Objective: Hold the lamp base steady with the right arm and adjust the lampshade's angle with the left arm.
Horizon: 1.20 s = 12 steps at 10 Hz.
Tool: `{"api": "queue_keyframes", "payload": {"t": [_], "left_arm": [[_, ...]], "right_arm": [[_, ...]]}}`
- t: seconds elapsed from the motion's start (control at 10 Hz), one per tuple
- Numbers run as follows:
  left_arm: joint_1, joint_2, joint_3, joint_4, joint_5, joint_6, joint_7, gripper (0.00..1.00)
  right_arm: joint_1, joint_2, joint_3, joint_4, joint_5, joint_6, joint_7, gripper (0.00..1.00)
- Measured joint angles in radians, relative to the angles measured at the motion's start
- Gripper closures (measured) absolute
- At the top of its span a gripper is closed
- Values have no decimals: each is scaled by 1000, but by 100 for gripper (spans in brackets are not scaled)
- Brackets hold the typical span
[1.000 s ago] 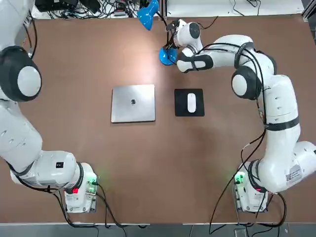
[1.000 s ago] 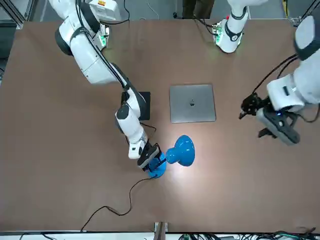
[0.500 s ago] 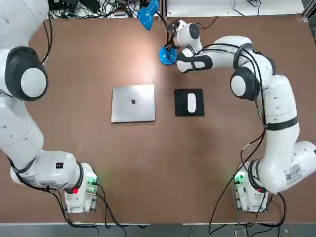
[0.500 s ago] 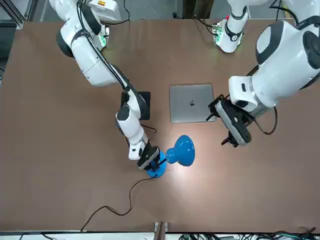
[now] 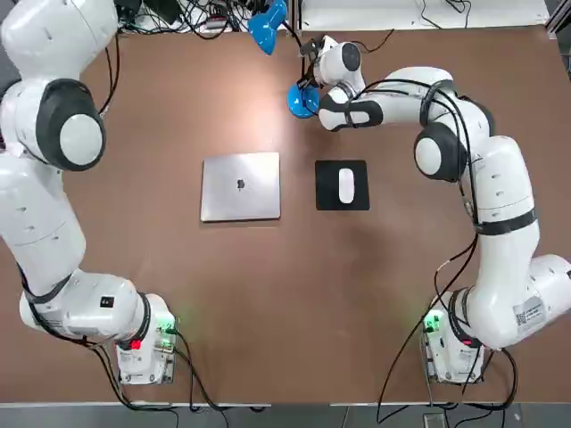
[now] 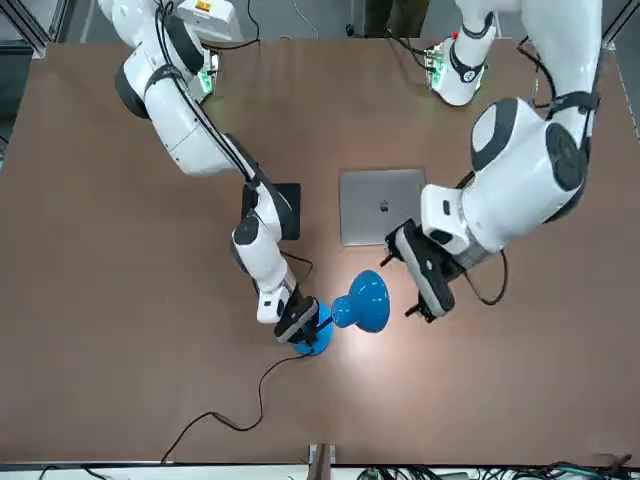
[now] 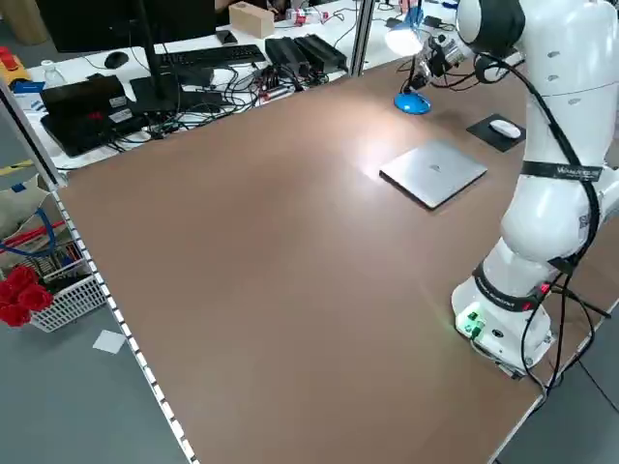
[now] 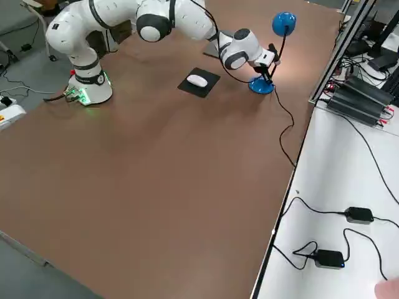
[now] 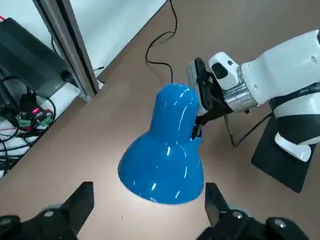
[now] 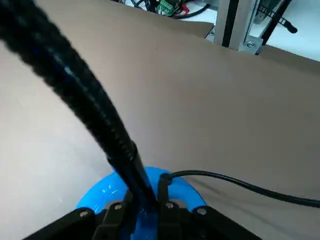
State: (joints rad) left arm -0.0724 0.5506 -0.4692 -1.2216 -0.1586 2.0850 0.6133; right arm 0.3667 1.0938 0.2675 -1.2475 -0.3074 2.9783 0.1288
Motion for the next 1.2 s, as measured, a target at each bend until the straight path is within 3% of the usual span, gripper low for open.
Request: {"api": "queue_keyframes", "payload": {"t": [0.4, 0.7, 1.0, 1.2], "left_arm": [[-57, 105, -31, 108, -2, 0, 236, 2], [-67, 136, -31, 119, -2, -1, 317, 1], [-48, 172, -28, 123, -111, -1, 342, 1], [-45, 179, -28, 133, -124, -1, 342, 1]], "right_arm": [[0, 5, 0, 5, 0, 3, 2, 80], [0, 7, -3, 6, 0, 7, 2, 85], [1, 8, -4, 6, -1, 13, 4, 85], [1, 9, -4, 5, -1, 17, 4, 85]]}}
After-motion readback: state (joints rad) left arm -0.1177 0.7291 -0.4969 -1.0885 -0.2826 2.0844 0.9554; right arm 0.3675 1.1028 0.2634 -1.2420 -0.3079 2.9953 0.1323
